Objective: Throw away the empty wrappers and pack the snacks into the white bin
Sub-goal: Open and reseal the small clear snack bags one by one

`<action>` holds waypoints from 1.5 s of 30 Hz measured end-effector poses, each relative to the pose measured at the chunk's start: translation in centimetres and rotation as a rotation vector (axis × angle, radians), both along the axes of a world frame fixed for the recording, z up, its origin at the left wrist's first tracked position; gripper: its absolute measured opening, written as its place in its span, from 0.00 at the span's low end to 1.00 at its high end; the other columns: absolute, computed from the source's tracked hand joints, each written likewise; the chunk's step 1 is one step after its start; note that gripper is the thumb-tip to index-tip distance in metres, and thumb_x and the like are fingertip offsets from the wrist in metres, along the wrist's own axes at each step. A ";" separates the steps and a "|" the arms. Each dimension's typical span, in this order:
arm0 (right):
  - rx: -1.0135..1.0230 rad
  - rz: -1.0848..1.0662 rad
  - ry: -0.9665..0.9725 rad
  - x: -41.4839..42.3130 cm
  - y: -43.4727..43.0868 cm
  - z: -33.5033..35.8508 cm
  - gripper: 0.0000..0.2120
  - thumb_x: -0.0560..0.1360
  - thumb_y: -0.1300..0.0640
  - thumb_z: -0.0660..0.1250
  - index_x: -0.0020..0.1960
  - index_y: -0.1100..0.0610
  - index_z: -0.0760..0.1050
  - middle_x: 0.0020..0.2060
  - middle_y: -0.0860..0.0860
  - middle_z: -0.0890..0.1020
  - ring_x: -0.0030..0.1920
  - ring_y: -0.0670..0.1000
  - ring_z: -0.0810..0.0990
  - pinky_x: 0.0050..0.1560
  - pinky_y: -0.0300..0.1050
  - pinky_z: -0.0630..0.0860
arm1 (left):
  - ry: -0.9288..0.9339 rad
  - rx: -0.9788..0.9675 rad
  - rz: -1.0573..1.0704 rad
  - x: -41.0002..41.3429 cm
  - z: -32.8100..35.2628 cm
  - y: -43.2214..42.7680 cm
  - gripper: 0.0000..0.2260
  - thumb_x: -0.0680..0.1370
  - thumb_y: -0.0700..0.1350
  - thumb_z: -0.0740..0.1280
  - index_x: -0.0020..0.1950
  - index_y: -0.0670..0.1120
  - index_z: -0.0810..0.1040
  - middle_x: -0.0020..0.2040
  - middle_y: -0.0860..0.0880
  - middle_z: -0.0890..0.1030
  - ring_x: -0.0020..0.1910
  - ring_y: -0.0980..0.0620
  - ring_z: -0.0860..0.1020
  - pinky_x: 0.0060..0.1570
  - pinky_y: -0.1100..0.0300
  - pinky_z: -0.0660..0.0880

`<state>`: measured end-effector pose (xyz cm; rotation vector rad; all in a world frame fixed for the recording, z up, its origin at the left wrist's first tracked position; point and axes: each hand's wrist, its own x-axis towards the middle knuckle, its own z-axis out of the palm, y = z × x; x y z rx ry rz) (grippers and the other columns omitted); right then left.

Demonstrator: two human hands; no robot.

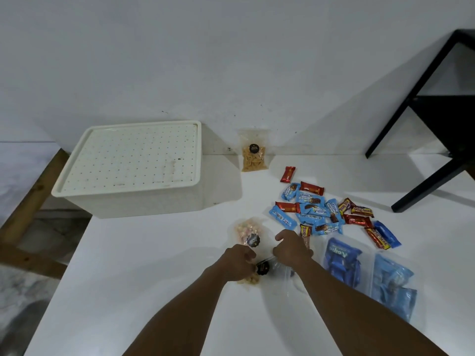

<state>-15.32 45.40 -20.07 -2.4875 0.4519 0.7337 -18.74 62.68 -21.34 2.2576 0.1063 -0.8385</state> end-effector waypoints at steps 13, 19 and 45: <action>0.528 0.170 -0.133 3.7 0.1 8.8 0.10 0.78 0.69 0.63 0.54 0.63 0.83 0.44 0.54 0.83 0.41 0.55 0.84 0.42 0.49 0.85 | -0.401 0.059 0.019 3.4 6.4 1.7 0.34 0.73 0.51 0.75 0.76 0.57 0.65 0.76 0.47 0.63 0.74 0.46 0.66 0.69 0.51 0.68; 0.603 0.250 -0.268 6.5 -0.6 17.2 0.08 0.74 0.68 0.70 0.52 0.64 0.83 0.36 0.59 0.83 0.31 0.50 0.82 0.36 0.41 0.80 | -0.462 -0.070 0.015 7.2 12.1 1.4 0.11 0.69 0.50 0.79 0.48 0.51 0.81 0.58 0.51 0.79 0.58 0.51 0.76 0.55 0.62 0.70; 0.831 0.032 -0.522 9.6 -1.5 21.8 0.09 0.75 0.56 0.72 0.45 0.63 0.79 0.38 0.55 0.86 0.41 0.49 0.84 0.44 0.47 0.75 | -0.425 -0.827 0.378 12.4 21.8 2.3 0.11 0.77 0.43 0.72 0.34 0.48 0.78 0.44 0.38 0.86 0.45 0.44 0.83 0.46 0.55 0.75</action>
